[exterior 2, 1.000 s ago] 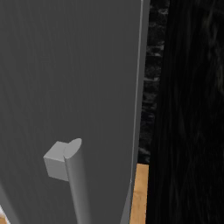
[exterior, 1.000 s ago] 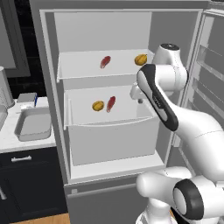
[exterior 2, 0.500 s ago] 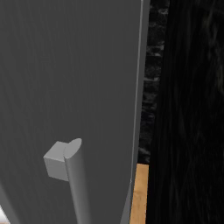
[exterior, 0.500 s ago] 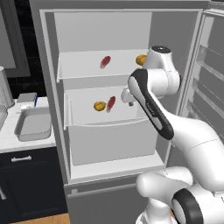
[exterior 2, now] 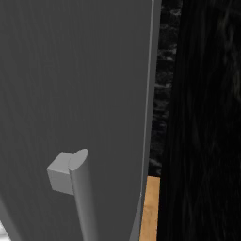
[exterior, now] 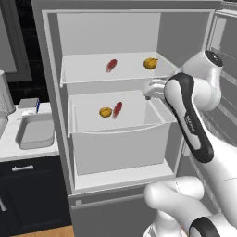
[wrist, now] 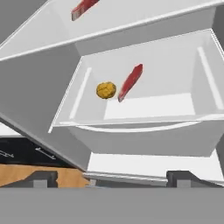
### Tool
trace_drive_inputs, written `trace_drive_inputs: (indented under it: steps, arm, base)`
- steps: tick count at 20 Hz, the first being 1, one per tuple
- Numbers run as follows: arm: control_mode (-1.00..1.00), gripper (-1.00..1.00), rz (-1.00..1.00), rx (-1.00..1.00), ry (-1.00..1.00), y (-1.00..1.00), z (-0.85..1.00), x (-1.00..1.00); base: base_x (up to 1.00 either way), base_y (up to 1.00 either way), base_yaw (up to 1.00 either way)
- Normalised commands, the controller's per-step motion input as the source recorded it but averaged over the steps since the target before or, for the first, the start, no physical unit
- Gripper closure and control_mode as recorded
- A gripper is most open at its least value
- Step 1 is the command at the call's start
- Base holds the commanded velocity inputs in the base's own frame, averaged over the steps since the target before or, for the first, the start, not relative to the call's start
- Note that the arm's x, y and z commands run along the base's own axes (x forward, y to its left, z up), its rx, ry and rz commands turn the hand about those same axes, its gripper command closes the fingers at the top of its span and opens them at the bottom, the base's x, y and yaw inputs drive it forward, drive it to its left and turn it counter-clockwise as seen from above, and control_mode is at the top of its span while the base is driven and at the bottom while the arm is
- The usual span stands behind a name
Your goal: Place one squash and one steak in each tupperware on the nearby counter, to pack two identical lunches.
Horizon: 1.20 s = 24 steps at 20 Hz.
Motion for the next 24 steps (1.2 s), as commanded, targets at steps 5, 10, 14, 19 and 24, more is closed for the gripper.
trace_drive_inputs:
  steps: [5, 10, 14, 19, 24]
  arm:
    - [-1.00, -1.00, 0.00, 0.20, -0.14, -0.26, 0.73, 0.13]
    - [-1.00, -1.00, 0.00, -0.15, 0.20, 0.00, 0.86, 0.69]
    - [-1.00, -1.00, 0.00, -0.34, 0.31, 0.14, 0.34, 0.60]
    - [-1.00, -1.00, -0.02, -0.13, -0.03, 0.12, -0.61, 0.38]
    - [-1.00, -1.00, -0.08, 0.00, -0.21, -0.26, -0.18, 0.53]
  base:
    - [0.00, 0.00, 0.00]
    - [0.00, 0.00, 0.00]
    - [0.00, 0.00, 0.00]
    - [0.00, 0.00, 0.00]
    - [0.00, 0.00, 0.00]
